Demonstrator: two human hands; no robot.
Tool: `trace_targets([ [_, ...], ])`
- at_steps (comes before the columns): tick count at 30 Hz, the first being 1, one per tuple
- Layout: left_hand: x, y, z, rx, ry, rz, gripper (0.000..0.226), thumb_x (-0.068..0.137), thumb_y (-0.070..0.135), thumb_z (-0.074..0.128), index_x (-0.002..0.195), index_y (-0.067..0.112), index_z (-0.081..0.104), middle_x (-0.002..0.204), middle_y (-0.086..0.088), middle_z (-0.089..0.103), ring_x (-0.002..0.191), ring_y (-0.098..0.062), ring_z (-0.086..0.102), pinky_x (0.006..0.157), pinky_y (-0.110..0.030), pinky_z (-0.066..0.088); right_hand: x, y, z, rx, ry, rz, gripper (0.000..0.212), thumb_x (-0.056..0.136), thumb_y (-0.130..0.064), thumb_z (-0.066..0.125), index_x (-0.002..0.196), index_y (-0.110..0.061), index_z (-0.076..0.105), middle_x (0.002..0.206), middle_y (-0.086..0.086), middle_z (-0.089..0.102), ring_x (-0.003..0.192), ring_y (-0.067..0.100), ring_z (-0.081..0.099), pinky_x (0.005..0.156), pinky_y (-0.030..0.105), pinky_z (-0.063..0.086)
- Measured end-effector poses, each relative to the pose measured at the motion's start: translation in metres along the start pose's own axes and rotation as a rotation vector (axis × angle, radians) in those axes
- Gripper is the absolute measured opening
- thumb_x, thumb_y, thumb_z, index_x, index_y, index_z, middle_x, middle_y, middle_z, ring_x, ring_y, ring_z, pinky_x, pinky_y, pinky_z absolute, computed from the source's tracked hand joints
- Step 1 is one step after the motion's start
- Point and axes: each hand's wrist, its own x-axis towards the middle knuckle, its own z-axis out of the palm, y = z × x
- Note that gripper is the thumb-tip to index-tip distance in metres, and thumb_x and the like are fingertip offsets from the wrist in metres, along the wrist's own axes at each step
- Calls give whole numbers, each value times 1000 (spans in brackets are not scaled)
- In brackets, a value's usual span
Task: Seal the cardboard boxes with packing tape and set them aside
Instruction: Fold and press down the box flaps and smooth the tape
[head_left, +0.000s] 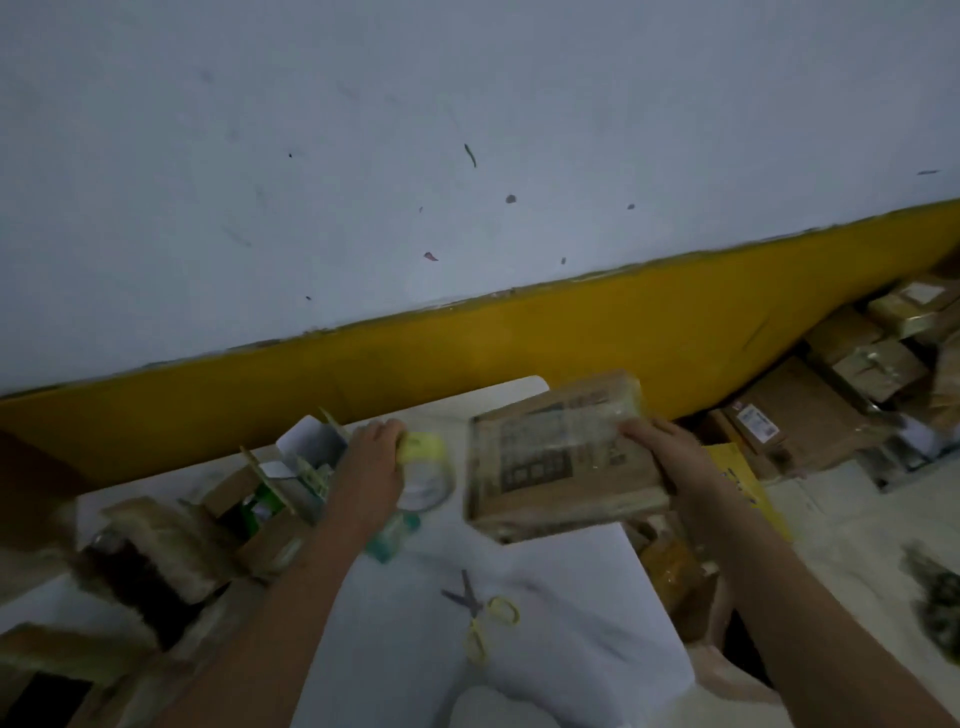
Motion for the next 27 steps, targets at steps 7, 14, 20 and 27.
trace_targets([
  [7, 10, -15, -21, 355, 40, 125, 47, 63, 3, 75, 105, 16, 57, 92, -6, 57, 87, -27, 46, 67, -39, 38, -30, -33, -28, 135, -169, -49, 39, 88, -39, 63, 115, -11, 66, 104, 17, 72, 95, 38, 67, 92, 60, 48],
  [14, 7, -5, -25, 133, 37, 2, 38, 83, 17, 66, 116, 28, 51, 109, 3, 52, 100, -20, 44, 78, -34, 39, -43, -37, -18, 287, -273, -21, 41, 96, -37, 49, 124, -9, 62, 117, 18, 69, 100, 34, 69, 81, 46, 58],
  [20, -4, 30, -15, -1198, 254, -639, 31, 95, 6, 55, 117, 28, 60, 113, -2, 63, 95, -19, 62, 60, -25, 51, -36, -7, -7, 520, -225, 92, 37, 96, -35, 49, 120, -10, 63, 108, 15, 72, 88, 29, 72, 70, 41, 61],
  [27, -18, 65, -1, -2168, -71, -933, 49, 99, 48, 43, 127, 13, 61, 126, -18, 64, 119, -38, 57, 101, -56, 45, -22, 19, 13, 517, -236, 185, 49, 93, -41, 55, 133, -11, 57, 130, 19, 61, 116, 37, 59, 98, 50, 47],
])
